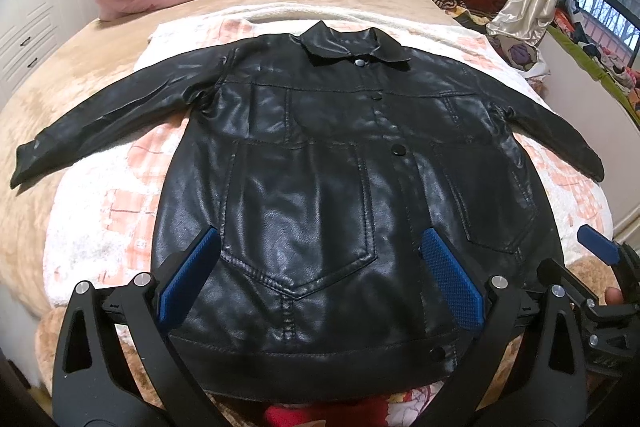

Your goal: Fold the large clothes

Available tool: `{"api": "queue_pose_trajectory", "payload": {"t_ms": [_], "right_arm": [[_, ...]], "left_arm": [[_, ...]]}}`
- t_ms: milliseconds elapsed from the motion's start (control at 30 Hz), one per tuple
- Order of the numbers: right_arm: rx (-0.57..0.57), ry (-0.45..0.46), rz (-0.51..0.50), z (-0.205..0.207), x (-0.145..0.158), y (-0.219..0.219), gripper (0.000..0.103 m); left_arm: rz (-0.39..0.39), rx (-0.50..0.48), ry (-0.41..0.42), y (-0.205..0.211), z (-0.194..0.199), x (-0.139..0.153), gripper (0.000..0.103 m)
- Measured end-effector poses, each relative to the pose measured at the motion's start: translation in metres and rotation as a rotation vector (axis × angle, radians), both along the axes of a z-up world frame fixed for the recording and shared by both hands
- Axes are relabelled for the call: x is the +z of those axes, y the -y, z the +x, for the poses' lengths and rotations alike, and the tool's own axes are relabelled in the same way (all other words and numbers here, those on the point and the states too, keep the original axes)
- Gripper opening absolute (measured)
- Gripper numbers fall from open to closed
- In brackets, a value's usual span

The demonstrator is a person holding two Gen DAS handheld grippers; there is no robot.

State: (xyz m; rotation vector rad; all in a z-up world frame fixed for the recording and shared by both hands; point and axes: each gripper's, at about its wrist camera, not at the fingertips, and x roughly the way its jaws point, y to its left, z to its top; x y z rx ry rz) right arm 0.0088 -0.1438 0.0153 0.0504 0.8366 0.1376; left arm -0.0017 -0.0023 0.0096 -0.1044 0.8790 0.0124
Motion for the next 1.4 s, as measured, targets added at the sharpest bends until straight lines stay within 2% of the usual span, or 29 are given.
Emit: {"api": "queue_pose_trajectory", "payload": {"t_ms": [333,833,1133,1400], "right_arm": [[-0.006,-0.002,0.007,0.008,-0.002,0.002,0.099],[-0.056,0.012,0.026,0.049,0.007,0.027,0.099],[-0.064,0.002,0.047,0.089,0.02,0.035,0.099],[-0.107,0.031,0.057,0.134,0.033,0.045,0.099]], "left_arm": [[-0.021,-0.012,0.003,0.007,0.013,0.0,0.094],[-0.041,-0.001,0.024,0.009,0.059,0.011,0.094],[-0.053,0.026,0.038,0.006,0.084,0.021,0.094],[-0.069,0.025,-0.015,0.003,0.109,0.019,0.094]]}}
